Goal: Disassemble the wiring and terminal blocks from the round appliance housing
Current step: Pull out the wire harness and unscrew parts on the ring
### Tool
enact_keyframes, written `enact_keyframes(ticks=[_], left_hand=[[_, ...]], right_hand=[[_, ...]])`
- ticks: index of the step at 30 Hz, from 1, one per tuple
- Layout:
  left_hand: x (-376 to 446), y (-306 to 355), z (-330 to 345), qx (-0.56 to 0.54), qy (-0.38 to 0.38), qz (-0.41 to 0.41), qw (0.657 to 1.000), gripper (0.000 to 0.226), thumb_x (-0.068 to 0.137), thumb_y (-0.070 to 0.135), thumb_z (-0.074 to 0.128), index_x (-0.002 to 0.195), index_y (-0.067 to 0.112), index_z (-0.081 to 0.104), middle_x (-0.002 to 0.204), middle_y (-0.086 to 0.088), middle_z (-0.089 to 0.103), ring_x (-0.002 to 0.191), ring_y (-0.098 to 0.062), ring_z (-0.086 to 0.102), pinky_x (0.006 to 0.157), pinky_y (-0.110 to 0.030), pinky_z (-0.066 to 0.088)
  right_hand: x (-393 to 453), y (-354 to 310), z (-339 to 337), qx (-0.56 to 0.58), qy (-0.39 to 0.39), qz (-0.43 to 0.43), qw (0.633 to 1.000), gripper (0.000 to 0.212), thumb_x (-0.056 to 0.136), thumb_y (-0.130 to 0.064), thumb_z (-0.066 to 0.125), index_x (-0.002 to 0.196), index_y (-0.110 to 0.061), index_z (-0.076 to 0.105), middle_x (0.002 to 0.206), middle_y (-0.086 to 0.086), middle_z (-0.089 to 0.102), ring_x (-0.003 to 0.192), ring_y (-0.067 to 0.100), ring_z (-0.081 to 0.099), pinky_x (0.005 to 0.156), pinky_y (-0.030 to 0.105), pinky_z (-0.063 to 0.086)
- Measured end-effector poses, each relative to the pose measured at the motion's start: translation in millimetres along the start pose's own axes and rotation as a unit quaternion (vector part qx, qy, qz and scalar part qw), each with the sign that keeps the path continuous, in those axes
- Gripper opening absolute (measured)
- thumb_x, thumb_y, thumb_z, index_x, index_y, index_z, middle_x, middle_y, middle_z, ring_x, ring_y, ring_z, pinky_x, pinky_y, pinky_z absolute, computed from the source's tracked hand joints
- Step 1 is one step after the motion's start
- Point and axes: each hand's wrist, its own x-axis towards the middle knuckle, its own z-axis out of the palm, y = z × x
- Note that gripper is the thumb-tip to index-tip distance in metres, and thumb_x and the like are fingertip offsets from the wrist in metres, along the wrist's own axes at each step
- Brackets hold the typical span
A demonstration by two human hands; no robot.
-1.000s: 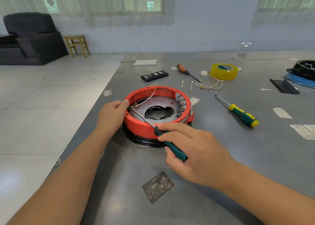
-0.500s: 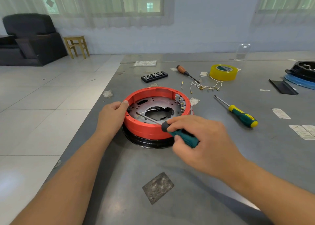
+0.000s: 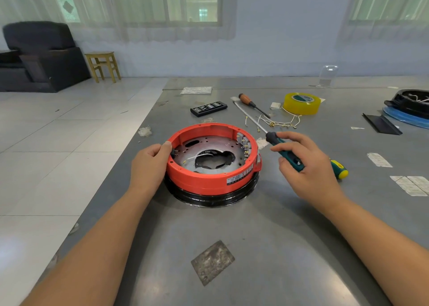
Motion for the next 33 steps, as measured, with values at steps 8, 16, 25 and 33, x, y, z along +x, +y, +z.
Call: enact_keyframes(ticks=[8, 16, 25, 33], left_hand=[[-2.9, -3.0, 0.0, -0.027, 0.001, 0.010, 1.000, 0.055, 0.103, 0.042, 0.055, 0.050, 0.028, 0.049, 0.047, 0.011, 0.044, 0.047, -0.005, 0.039, 0.061, -0.033, 0.035], [-6.6, -3.7, 0.7, -0.030, 0.016, 0.015, 0.999, 0.052, 0.104, 0.043, 0.053, 0.056, 0.024, 0.053, 0.049, 0.010, 0.049, 0.049, -0.005, 0.043, 0.062, -0.032, 0.037], [-7.0, -5.1, 1.9, -0.037, 0.021, 0.022, 0.999, 0.055, 0.106, 0.042, 0.051, 0.053, 0.027, 0.053, 0.048, 0.010, 0.049, 0.048, -0.003, 0.043, 0.060, -0.029, 0.036], [-3.9, -10.6, 1.5, -0.042, 0.015, 0.021, 0.999, 0.052, 0.105, 0.045, 0.052, 0.070, 0.007, 0.057, 0.057, 0.004, 0.048, 0.056, -0.011, 0.044, 0.064, -0.034, 0.038]], right_hand=[[-2.0, 32.3, -2.5, -0.054, -0.154, 0.121, 0.979, 0.030, 0.091, -0.002, 0.068, 0.100, -0.029, 0.074, 0.142, -0.010, 0.054, 0.130, 0.007, 0.048, 0.099, 0.002, 0.027], [0.9, 32.1, -2.3, -0.112, -0.242, 0.110, 0.958, 0.022, 0.095, -0.017, 0.066, 0.110, -0.032, 0.072, 0.148, -0.009, 0.047, 0.135, 0.016, 0.045, 0.115, 0.039, 0.037], [22.2, -5.2, -2.5, -0.062, -0.052, 0.081, 0.993, 0.014, 0.096, -0.023, 0.063, 0.106, -0.031, 0.070, 0.119, -0.012, 0.064, 0.109, 0.004, 0.058, 0.095, 0.024, 0.045], [93.5, -75.9, 66.5, -0.113, -0.320, -0.040, 0.940, 0.015, 0.097, -0.030, 0.060, 0.108, -0.031, 0.070, 0.110, -0.010, 0.061, 0.102, 0.007, 0.058, 0.090, 0.031, 0.048]])
